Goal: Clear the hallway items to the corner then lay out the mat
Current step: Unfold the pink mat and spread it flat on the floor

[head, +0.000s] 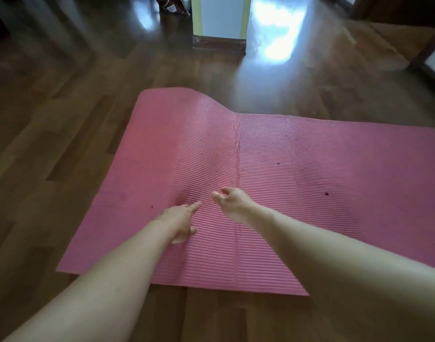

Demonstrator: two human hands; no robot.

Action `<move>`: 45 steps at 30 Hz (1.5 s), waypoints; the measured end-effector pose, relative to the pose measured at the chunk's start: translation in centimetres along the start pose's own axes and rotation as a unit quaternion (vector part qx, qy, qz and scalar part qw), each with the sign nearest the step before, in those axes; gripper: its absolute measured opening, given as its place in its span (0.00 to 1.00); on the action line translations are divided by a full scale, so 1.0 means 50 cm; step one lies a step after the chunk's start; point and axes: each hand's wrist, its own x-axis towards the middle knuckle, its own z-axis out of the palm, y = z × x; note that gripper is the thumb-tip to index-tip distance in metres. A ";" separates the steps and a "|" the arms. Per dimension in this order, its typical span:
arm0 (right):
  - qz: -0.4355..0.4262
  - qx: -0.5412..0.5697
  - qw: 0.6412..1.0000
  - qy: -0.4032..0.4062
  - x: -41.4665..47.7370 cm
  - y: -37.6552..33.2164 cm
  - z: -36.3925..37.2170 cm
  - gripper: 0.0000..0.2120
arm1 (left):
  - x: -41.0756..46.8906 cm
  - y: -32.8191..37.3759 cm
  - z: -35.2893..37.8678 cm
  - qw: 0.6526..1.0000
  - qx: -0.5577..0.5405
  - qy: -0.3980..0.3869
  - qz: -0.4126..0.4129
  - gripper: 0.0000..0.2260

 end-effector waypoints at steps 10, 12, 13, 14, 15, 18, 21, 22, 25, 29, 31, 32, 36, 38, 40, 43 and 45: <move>-0.024 -0.110 0.994 -0.010 0.007 0.103 -0.022 0.29 | 0.006 0.105 0.010 0.994 0.091 0.060 -0.032 0.28; -0.034 -0.134 0.990 0.003 0.005 0.122 -0.040 0.29 | 0.014 0.155 0.004 0.993 0.072 0.098 -0.002 0.28; -0.037 -0.142 0.989 0.008 0.005 0.134 -0.052 0.28 | 0.019 0.180 0.004 0.992 0.064 0.109 0.012 0.28; -0.038 -0.147 0.988 0.012 0.004 0.147 -0.062 0.29 | 0.023 0.198 0.004 0.992 0.055 0.116 0.021 0.28; -0.035 -0.148 0.988 0.014 0.004 0.164 -0.075 0.29 | 0.030 0.218 0.006 0.992 0.048 0.118 0.024 0.27; -0.026 -0.157 0.987 0.020 0.005 0.223 -0.116 0.29 | 0.047 0.271 0.010 0.992 0.046 0.113 0.027 0.27; -0.004 -0.176 0.984 0.031 0.004 0.298 -0.170 0.31 | 0.070 0.336 0.023 0.992 0.060 0.098 0.044 0.26; 0.005 -0.190 0.981 0.033 0.005 0.327 -0.189 0.31 | 0.077 0.359 0.027 0.992 0.065 0.091 0.050 0.27; 0.045 -0.215 0.975 0.041 0.002 0.415 -0.240 0.34 | 0.099 0.432 0.044 0.993 0.062 0.073 0.066 0.29; 0.103 -0.208 0.972 0.045 -0.003 0.531 -0.304 0.39 | 0.128 0.531 0.070 0.997 0.025 0.017 0.078 0.34; 0.112 -0.193 0.974 0.034 -0.002 0.575 -0.323 0.41 | 0.137 0.561 0.081 0.997 0.015 -0.008 0.076 0.35; 0.110 -0.189 0.975 0.028 0.001 0.595 -0.331 0.41 | 0.143 0.571 0.084 0.997 0.017 -0.014 0.072 0.36; 0.080 -0.196 0.977 0.016 0.031 0.637 -0.352 0.41 | 0.176 0.589 0.081 0.998 0.035 -0.013 0.046 0.38; 0.075 -0.195 0.978 0.024 0.050 0.639 -0.363 0.41 | 0.191 0.595 0.077 0.999 0.035 -0.008 0.039 0.38; 0.073 -0.197 0.977 0.029 0.070 0.642 -0.380 0.40 | 0.211 0.608 0.074 0.999 0.034 -0.006 0.034 0.38; 0.075 -0.198 0.977 0.032 0.086 0.632 -0.403 0.39 | 0.234 0.616 0.061 0.999 0.031 -0.010 0.025 0.38; 0.084 -0.186 0.978 0.031 0.091 0.614 -0.414 0.37 | 0.242 0.619 0.050 0.999 0.027 -0.016 0.019 0.38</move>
